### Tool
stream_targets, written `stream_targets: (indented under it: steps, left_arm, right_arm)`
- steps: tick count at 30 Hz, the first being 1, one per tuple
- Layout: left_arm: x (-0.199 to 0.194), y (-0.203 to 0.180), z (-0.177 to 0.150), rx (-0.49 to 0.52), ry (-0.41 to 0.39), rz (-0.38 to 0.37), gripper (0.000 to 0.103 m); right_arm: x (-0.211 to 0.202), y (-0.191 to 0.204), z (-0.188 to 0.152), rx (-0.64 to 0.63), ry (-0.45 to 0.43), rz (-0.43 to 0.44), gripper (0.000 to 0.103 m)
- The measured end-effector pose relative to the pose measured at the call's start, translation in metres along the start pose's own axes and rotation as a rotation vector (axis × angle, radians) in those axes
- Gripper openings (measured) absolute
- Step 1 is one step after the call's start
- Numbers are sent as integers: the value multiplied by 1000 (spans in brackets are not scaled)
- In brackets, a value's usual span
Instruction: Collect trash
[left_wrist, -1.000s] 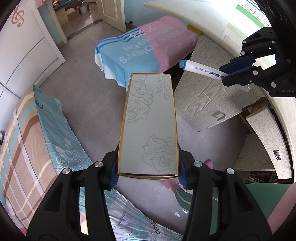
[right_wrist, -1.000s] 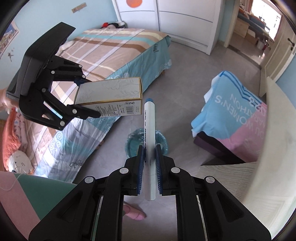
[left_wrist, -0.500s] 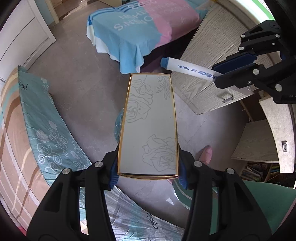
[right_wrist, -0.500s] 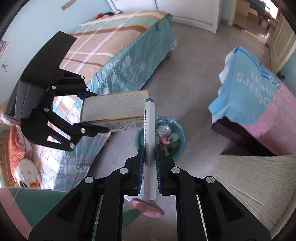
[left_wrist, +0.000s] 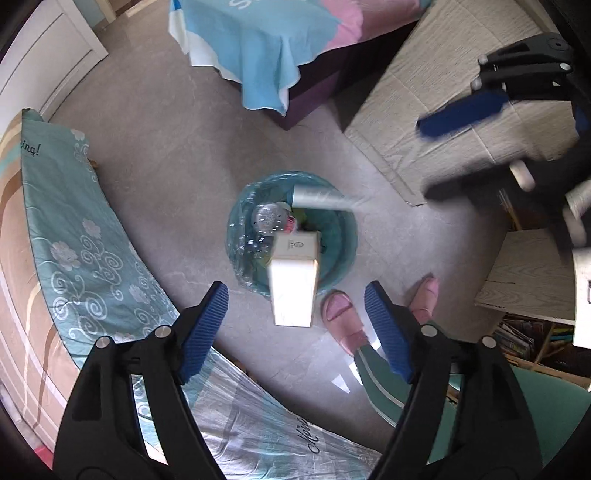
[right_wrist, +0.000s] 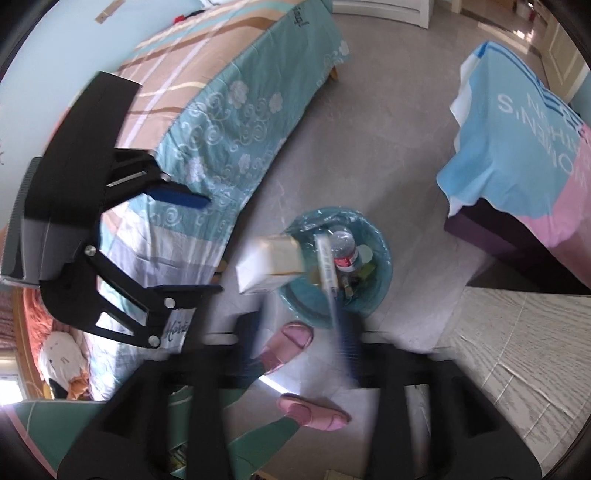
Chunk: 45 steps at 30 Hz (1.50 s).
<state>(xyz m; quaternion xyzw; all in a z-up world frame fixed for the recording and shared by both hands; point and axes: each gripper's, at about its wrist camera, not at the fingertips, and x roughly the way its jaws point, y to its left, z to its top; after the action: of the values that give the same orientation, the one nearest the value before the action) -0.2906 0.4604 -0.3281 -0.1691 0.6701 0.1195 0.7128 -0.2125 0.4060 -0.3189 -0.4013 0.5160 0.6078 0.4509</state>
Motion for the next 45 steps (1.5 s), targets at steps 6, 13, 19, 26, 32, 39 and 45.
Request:
stream_targets:
  steps: [6, 13, 19, 26, 32, 39, 45]
  left_arm:
    - [-4, 9, -4, -31, 7, -11, 75]
    - [-17, 3, -12, -23, 2, 13, 82]
    - [-27, -1, -11, -23, -13, 17, 87]
    - [-35, -11, -11, -29, -21, 13, 96]
    - [-44, -16, -10, -51, -8, 8, 96]
    - [-70, -24, -7, -46, -20, 44, 96]
    - [-105, -36, 2, -23, -78, 77, 96]
  right_arm:
    - [-4, -10, -5, 21, -10, -13, 60]
    - [-23, -16, -13, 20, -20, -17, 61]
    - [-42, -11, -20, -17, -41, -34, 64]
    - [-62, -5, -24, -43, -48, -63, 71]
    - [-84, 1, -28, -38, -71, -89, 87]
    - [-126, 4, -34, -10, -122, -78, 89]
    - [-178, 6, -47, 43, -207, -53, 90]
